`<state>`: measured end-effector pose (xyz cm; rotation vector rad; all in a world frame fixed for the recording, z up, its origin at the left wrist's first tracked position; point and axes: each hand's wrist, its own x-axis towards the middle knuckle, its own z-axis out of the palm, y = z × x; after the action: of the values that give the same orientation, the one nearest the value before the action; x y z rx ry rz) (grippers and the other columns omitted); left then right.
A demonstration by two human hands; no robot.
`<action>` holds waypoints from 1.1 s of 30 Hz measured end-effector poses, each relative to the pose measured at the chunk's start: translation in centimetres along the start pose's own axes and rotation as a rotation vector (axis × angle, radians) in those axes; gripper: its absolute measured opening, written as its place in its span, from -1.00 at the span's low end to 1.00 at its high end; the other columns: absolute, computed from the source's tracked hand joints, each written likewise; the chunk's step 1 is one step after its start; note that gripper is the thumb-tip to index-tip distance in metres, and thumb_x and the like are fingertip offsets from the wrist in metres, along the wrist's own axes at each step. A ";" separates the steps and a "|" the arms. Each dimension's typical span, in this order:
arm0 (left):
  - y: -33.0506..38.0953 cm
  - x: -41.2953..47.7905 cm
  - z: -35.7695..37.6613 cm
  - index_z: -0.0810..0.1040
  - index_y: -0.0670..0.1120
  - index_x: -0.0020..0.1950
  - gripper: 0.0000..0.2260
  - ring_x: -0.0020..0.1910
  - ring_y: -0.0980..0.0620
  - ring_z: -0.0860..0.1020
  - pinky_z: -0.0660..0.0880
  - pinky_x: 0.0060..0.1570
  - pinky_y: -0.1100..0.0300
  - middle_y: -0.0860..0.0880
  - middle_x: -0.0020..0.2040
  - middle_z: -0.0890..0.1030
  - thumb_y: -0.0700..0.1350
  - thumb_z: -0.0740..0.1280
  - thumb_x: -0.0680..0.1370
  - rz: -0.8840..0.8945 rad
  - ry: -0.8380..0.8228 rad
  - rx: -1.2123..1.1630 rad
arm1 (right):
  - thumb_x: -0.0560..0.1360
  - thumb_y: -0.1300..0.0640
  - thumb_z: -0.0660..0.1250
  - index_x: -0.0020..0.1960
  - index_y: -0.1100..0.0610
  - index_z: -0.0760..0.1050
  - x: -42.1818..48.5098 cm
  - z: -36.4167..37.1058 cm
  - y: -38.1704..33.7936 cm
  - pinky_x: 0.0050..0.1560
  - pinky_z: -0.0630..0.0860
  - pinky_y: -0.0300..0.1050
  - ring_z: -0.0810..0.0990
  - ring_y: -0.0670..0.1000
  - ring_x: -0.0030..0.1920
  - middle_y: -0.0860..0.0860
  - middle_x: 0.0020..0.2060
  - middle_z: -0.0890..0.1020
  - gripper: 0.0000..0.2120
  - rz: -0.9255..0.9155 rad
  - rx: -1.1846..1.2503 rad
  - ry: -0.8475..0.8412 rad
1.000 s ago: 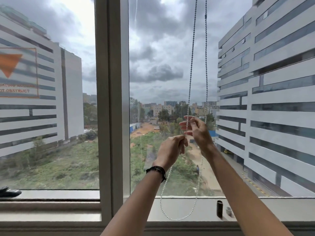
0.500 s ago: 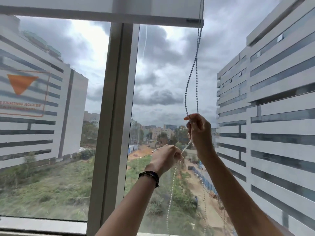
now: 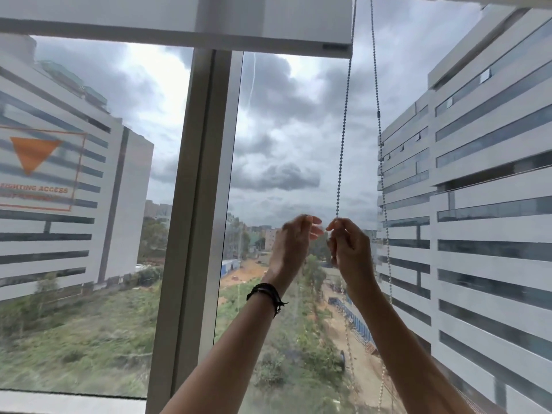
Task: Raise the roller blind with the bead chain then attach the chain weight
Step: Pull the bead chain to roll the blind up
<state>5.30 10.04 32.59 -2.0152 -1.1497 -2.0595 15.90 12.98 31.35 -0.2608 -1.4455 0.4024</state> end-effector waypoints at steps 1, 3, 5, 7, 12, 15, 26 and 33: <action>0.5 0.0 0.3 0.57 -0.24 0.11 -0.74 -0.04 -0.14 0.66 0.59 -0.06 0.13 -0.25 -0.03 0.67 -0.18 0.12 0.65 -0.030 -0.014 -0.095 | 0.60 0.32 0.11 -0.17 0.24 0.48 -0.1 -0.2 0.2 -0.63 0.21 -0.34 0.25 -0.16 -0.64 0.04 -0.55 0.37 -0.76 -0.006 0.002 0.021; 1.3 -0.1 1.2 0.54 -0.25 0.17 -0.74 0.04 -0.15 0.63 0.57 0.07 0.07 -0.27 0.05 0.65 -0.17 0.14 0.64 -0.067 -0.077 -0.214 | 0.60 0.31 0.12 -0.18 0.30 0.47 -0.4 -0.5 0.7 -0.61 0.23 -0.36 0.28 -0.16 -0.63 0.02 -0.54 0.38 -0.76 -0.029 -0.021 0.051; 1.9 -0.5 2.1 0.52 -0.24 0.22 -0.74 0.07 -0.12 0.62 0.55 0.12 0.06 -0.25 0.09 0.64 -0.15 0.16 0.64 -0.083 -0.121 -0.280 | 0.59 0.33 0.12 -0.25 0.23 0.45 -1.0 -0.8 1.2 -0.59 0.23 -0.38 0.29 -0.17 -0.61 -0.01 -0.53 0.38 -0.73 -0.040 -0.056 0.038; 2.3 -0.7 2.9 0.51 -0.23 0.23 -0.74 0.07 -0.11 0.62 0.55 0.12 0.04 -0.23 0.09 0.65 -0.14 0.19 0.63 -0.089 -0.122 -0.310 | 0.58 0.36 0.12 -0.33 0.09 0.39 -1.9 -0.9 1.7 -0.56 0.21 -0.39 0.29 -0.17 -0.59 -0.03 -0.53 0.37 -0.64 -0.039 -0.069 0.019; 1.9 -1.1 3.9 0.62 -0.21 0.05 -0.85 -0.34 0.22 0.61 0.57 -0.28 0.35 -0.09 -0.25 0.68 -0.24 0.27 0.58 -0.032 -0.020 -0.282 | 0.58 0.39 0.10 -0.35 0.04 0.35 -3.5 -1.3 1.8 -0.52 0.18 -0.36 0.27 -0.17 -0.58 -0.04 -0.55 0.34 -0.59 -0.054 -0.062 -0.018; 1.8 -1.2 3.9 0.64 -0.19 -0.03 -0.85 -0.48 0.27 0.52 0.46 -0.43 0.41 0.02 -0.37 0.60 -0.26 0.26 0.58 -0.014 -0.074 -0.284 | 0.61 0.31 0.09 -0.30 -0.01 0.36 -4.0 -1.8 1.2 -0.54 0.18 -0.35 0.26 -0.17 -0.59 -0.03 -0.55 0.34 -0.63 -0.060 -0.068 -0.016; 2.3 -2.2 3.9 0.61 -0.23 -0.04 -0.85 -0.46 0.25 0.50 0.41 -0.44 0.42 0.00 -0.38 0.57 -0.27 0.24 0.59 0.037 -0.107 -0.373 | 0.61 0.27 0.09 -0.26 -0.10 0.38 -5.1 -2.3 -0.1 -0.54 0.19 -0.21 0.25 -0.13 -0.58 0.04 -0.55 0.34 -0.63 -0.066 -0.040 -0.003; 1.6 -3.2 3.8 0.58 -0.27 -0.01 -0.85 -0.52 0.27 0.45 0.35 -0.51 0.44 0.09 -0.45 0.55 -0.29 0.21 0.59 -0.041 -0.156 -0.487 | 0.61 0.26 0.10 -0.25 0.03 0.42 -6.2 -2.4 0.6 -0.56 0.20 -0.19 0.24 -0.09 -0.58 0.01 -0.56 0.33 -0.68 -0.003 -0.002 -0.017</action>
<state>9.85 9.38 30.05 -2.4094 -0.7602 -2.4261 17.73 11.09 25.23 -0.2569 -1.4633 0.4013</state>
